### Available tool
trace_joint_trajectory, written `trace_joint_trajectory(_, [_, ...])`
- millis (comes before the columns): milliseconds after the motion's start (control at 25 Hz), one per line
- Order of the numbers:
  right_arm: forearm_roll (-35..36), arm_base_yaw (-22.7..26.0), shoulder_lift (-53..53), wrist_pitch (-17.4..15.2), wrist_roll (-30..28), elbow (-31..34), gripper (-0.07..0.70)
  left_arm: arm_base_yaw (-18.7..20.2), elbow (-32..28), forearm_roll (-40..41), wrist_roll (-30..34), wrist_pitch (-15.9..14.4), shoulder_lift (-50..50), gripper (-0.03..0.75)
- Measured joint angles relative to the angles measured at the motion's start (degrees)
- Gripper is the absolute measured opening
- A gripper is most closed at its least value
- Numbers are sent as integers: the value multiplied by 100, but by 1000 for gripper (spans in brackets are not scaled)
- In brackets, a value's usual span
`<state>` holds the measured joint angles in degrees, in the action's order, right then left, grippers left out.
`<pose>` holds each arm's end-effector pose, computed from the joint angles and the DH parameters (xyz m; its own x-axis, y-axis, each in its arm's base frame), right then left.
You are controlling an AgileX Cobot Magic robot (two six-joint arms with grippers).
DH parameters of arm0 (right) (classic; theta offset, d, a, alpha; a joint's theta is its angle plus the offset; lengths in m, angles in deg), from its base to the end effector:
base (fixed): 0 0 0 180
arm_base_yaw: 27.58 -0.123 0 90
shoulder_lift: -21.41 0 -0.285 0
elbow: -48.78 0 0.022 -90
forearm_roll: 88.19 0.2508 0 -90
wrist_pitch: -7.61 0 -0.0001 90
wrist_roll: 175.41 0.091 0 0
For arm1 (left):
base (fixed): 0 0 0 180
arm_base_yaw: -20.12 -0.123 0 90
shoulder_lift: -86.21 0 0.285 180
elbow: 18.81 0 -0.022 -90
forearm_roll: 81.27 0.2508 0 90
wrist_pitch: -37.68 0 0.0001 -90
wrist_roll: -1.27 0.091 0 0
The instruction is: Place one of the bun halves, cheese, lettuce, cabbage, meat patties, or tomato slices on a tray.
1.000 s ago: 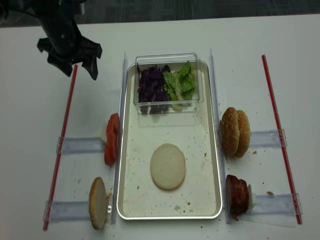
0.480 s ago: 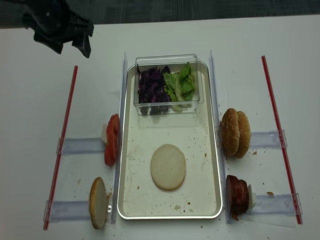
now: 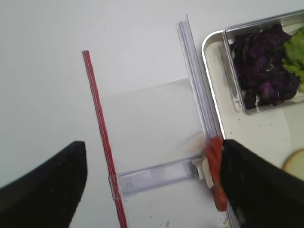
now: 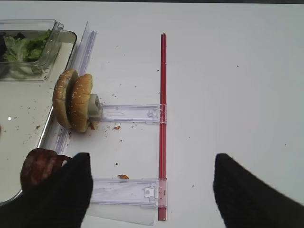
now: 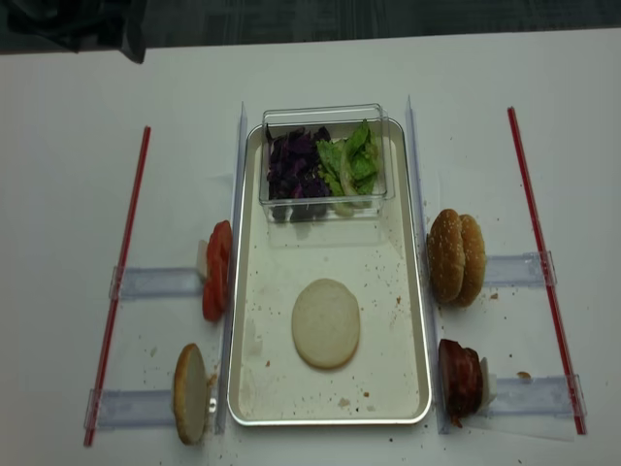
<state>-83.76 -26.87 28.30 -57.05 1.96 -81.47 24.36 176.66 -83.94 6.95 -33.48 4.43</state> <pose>-0.0079 0.0065 0.2663 -0.5178 -0.0063 -0.8555 -0.0539 0.9982 0.0253 0.3255 -0.0282 0.3769 -0.8845 0.1497 -0.4419 0.1681 0.9858 -0.0025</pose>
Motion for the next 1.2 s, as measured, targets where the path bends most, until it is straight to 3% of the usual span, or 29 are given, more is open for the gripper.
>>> trace_joint_trajectory(1200, [0,0,0,0,-10,0,552,0,-4415,49,-276,-115,-5650,533])
